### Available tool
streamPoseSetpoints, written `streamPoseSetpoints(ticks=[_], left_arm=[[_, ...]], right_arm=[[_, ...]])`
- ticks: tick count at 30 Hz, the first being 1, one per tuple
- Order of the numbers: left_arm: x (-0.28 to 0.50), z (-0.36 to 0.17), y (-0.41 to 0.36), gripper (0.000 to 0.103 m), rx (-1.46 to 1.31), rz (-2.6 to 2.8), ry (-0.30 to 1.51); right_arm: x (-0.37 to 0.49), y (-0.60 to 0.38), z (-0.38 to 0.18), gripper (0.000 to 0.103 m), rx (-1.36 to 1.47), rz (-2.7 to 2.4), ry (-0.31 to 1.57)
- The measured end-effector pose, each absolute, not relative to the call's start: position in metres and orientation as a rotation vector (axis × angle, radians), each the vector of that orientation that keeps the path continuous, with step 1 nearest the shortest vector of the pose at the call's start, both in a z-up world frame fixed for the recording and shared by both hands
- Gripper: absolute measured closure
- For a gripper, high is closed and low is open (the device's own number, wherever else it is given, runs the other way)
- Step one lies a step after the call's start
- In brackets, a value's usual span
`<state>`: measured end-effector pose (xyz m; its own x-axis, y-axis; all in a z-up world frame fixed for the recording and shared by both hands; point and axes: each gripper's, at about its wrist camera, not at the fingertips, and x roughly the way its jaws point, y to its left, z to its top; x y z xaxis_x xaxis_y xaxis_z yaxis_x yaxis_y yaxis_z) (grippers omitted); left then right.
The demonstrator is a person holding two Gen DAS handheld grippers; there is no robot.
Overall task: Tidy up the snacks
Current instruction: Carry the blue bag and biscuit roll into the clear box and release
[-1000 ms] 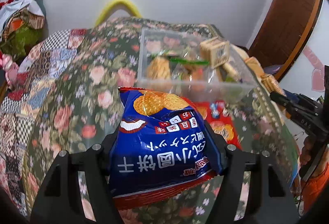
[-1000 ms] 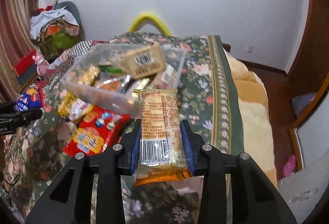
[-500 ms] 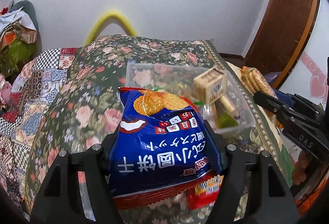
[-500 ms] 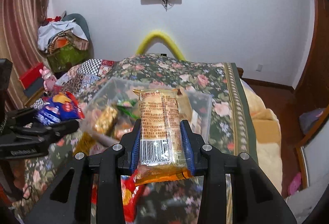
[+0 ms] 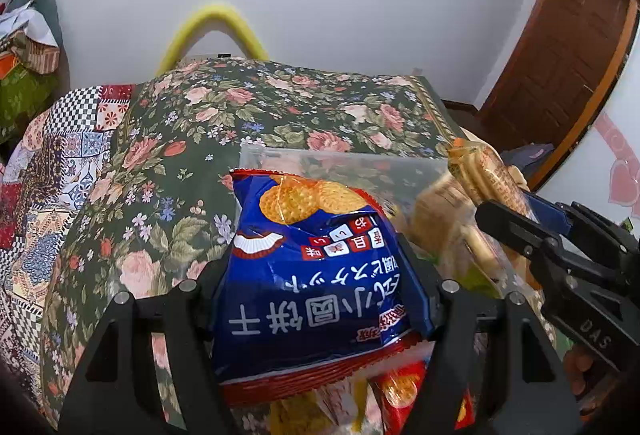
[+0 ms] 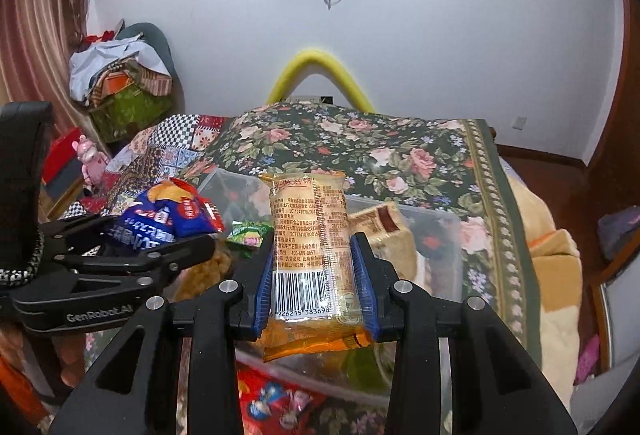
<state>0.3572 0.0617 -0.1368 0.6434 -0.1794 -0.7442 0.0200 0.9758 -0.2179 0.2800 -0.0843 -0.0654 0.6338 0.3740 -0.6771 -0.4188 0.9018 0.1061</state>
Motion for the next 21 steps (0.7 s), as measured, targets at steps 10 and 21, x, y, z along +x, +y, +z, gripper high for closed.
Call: streamPoseSetpoints(ticks=[10,21], left_arm=[[0.382,-0.148,0.063,0.034,-0.197,-0.135,0.867],[0.380,-0.152,0.056,0.032,-0.152,-0.126,0.854]], right_arm=[[0.300,-0.073,-0.078,0.069,-0.051,0.468,0.793],[0.301,-0.080,-0.081,0.060,-0.059,0.472,0.809]])
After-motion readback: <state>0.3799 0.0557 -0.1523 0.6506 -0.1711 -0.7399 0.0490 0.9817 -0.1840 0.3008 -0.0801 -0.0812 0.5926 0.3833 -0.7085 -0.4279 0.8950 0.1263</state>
